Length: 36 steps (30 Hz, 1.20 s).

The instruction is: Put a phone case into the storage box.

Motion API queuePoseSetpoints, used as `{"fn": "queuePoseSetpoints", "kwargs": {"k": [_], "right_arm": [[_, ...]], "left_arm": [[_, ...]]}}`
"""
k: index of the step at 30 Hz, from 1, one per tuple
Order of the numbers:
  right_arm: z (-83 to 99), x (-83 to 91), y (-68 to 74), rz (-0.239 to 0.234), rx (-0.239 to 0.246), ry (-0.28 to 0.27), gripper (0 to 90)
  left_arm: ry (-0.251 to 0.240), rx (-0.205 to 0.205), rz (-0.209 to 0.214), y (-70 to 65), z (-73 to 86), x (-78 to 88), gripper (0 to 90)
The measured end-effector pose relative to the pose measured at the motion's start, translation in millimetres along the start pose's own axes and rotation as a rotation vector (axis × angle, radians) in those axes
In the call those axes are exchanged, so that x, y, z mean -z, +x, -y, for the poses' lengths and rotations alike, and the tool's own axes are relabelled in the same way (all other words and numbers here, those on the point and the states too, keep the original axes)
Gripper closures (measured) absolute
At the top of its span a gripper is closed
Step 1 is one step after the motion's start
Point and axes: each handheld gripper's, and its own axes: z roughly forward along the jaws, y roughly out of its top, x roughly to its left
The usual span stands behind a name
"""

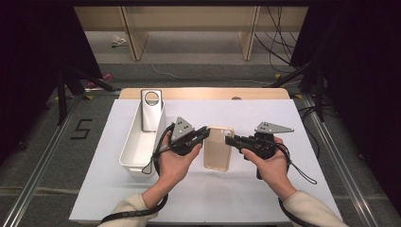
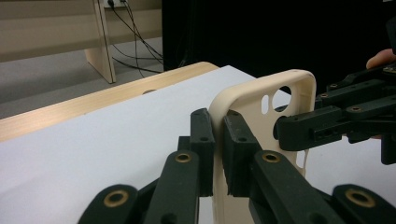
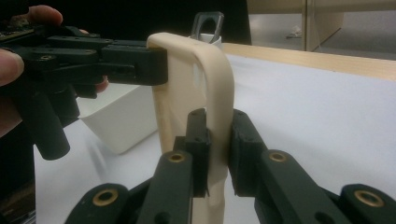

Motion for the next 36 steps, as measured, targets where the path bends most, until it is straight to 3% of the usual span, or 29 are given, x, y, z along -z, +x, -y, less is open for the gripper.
{"fn": "queuePoseSetpoints", "kwargs": {"k": [9, 29, 36], "right_arm": [[-0.1, -0.6, 0.0, 0.001, 0.016, 0.011, 76.2], [-3.4, -1.4, 0.8, 0.008, 0.079, 0.035, 28.9], [-2.0, -1.0, -0.1, 0.012, 0.09, 0.046, 23.3]], "left_arm": [[0.007, -0.027, -0.019, 2.7, 0.4, -0.2, 83.6], [-0.009, -0.015, -0.065, 18.5, -3.8, 7.1, 83.6], [-0.025, -0.006, -0.072, 23.7, -7.6, 11.7, 83.6]]}}
